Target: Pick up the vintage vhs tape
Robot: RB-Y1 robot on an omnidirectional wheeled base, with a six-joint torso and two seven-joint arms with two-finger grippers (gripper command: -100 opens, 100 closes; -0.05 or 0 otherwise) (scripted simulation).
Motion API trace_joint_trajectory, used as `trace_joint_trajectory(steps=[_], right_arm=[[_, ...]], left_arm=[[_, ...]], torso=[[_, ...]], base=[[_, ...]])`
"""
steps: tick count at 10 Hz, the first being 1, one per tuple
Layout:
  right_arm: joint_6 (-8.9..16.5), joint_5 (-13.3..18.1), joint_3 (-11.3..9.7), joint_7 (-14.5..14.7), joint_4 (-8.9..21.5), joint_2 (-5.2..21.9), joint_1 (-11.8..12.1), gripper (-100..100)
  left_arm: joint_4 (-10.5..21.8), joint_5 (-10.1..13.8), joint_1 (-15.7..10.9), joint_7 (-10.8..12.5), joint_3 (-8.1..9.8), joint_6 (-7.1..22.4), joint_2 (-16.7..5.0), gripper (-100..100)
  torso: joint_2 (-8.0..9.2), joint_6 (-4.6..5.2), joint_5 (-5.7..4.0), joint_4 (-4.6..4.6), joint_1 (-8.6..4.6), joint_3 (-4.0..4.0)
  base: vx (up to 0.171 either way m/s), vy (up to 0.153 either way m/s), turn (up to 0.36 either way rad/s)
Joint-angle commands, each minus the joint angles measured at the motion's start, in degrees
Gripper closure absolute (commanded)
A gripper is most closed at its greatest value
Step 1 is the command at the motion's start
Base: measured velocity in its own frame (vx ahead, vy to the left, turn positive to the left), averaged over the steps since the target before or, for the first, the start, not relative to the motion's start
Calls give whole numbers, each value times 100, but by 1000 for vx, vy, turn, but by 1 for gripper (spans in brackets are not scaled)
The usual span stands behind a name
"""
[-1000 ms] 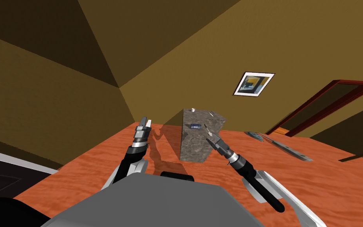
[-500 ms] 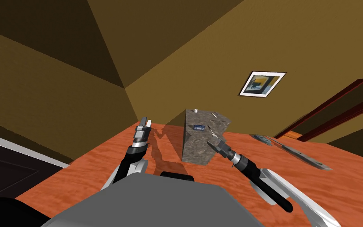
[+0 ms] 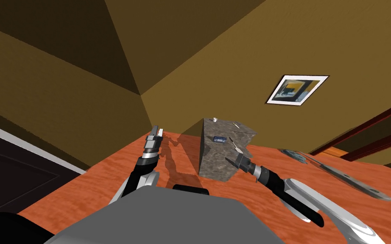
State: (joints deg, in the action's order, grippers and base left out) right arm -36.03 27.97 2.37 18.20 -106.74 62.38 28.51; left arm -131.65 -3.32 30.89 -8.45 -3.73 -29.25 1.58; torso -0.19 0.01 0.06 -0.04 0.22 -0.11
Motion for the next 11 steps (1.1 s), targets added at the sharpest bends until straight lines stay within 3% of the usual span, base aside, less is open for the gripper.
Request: trace_joint_trajectory(steps=[1, 8, 10, 11], right_arm=[[7, 17, 12, -9, -6, 180, 24, -100], [-213, 604, -157, 56, 758, 1474, 121, -100], [-213, 604, -157, 56, 758, 1680, 121, -100], [-268, 737, -203, 64, 948, 1899, 150, -100]], left_arm=[[0, 0, 0, 0, 0, 0, 0, 0], [0, 0, 0, 0, 0, 0, 0, 0], [0, 0, 0, 0, 0, 0, 0, 0], [0, 0, 0, 0, 1, 0, 0, 0]], torso=[[0, 0, 0, 0, 0, 0], [-10, 0, -1, -2, 0, -6], [-10, 0, 0, -3, 0, -6], [3, 3, -3, 0, -10, 1]], base=[[22, 23, -4], [62, 58, 121], [55, 36, 36], [57, 34, 129]])
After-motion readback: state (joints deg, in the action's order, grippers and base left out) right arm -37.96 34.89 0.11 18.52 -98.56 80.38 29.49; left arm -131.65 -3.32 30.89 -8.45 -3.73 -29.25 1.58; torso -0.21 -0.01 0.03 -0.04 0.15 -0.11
